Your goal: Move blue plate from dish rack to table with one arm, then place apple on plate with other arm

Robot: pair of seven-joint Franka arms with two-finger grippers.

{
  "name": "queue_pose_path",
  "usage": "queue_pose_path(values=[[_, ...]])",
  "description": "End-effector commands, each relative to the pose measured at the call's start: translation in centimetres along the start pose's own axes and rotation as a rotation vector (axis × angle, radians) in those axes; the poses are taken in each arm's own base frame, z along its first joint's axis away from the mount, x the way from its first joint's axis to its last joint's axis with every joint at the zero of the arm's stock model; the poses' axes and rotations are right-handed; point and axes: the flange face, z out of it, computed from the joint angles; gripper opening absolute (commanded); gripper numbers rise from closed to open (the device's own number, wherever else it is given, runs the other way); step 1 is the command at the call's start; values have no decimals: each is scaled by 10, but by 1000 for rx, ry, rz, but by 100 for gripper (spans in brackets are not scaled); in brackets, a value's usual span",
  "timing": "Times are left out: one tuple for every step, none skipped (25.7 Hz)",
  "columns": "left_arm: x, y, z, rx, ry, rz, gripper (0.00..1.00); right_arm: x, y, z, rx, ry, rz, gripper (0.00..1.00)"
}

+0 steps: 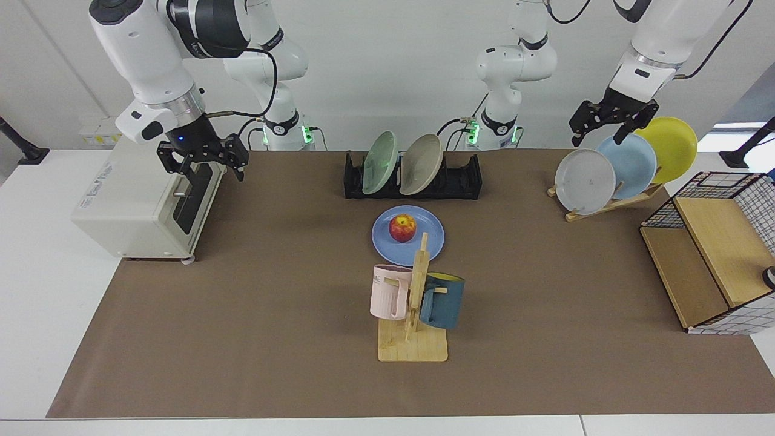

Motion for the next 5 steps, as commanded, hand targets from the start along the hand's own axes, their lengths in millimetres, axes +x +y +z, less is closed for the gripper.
queue_pose_path(values=[[0, -2, 1, -4, 12, -2, 100, -6, 1, 2, -17, 13, 7, 100], [1, -2, 1, -8, 21, 0, 100, -6, 1, 3, -18, 12, 7, 100], [2, -2, 0, -8, 29, -2, 100, -6, 1, 3, -18, 12, 6, 100], [3, -2, 0, -10, 36, -3, 100, -5, 1, 2, -18, 13, 6, 100], [5, -2, -1, -11, 49, -5, 100, -5, 2, 2, -18, 13, 7, 100]])
